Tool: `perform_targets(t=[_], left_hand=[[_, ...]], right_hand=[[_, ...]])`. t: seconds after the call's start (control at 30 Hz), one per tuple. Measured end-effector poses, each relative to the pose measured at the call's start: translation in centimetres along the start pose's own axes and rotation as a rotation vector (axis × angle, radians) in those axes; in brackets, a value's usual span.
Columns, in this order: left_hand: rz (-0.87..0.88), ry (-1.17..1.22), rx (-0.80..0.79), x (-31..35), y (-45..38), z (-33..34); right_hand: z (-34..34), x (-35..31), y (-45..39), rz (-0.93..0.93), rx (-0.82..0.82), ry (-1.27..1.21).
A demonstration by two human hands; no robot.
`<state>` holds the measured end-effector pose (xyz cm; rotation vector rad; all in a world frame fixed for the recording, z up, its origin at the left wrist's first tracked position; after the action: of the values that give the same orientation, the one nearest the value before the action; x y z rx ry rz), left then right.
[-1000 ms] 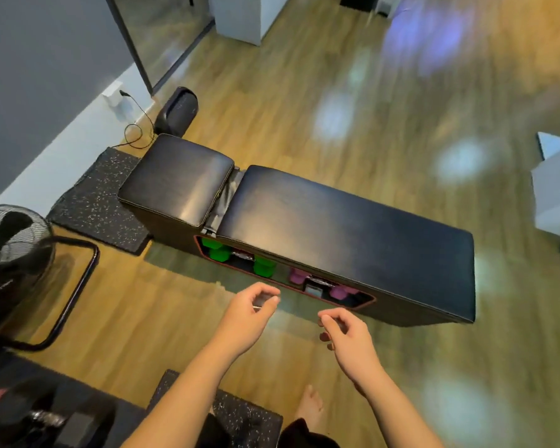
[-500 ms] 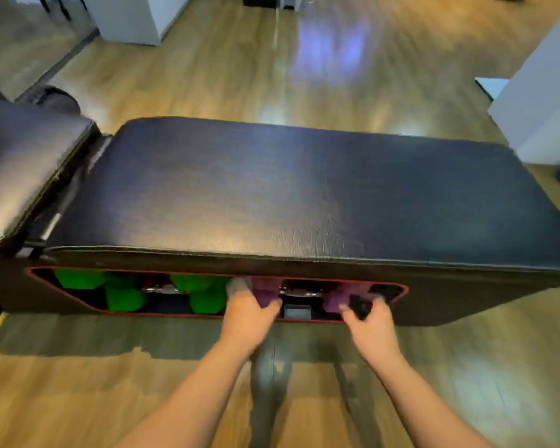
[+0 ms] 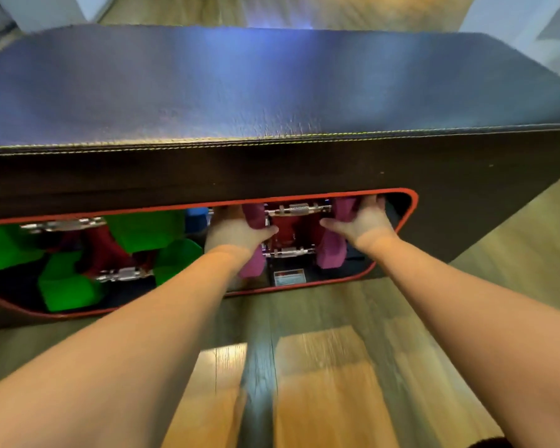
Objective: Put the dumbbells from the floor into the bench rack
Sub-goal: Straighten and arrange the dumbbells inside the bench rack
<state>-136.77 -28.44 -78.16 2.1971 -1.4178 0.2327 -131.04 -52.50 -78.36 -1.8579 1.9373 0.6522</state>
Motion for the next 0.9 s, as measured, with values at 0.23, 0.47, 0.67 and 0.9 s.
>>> perform_targets(t=[0.23, 0.47, 0.67, 0.9], left_hand=[[0.023, -0.003, 0.121, -0.7, -1.5, 0.2], [0.051, 0.001, 0.246, -0.7, -1.5, 0.2], [0.104, -0.035, 0.262, -0.7, -1.6, 0.3], [0.125, -0.079, 0.242, -0.4, -1.0, 0.0]], right_hand=[[0.6, -1.0, 0.5, 0.047, 0.107, 0.12], [1.0, -0.9, -0.4, -0.039, 0.059, 0.201], [1.1, -0.5, -0.5, -0.051, 0.063, 0.165], [1.2, -0.5, -0.6, -0.046, 0.091, 0.199]])
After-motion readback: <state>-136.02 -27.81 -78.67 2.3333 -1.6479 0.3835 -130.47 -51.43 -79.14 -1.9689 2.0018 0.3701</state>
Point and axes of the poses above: each hand's wrist, its own y-axis away from the middle knuckle, its own z-axis out of the palm, x = y × z, the point moved 6 cm from there along -y, towards the middle knuckle, and after that the axes turned 2 degrees about -z, right-handed, at the moved point
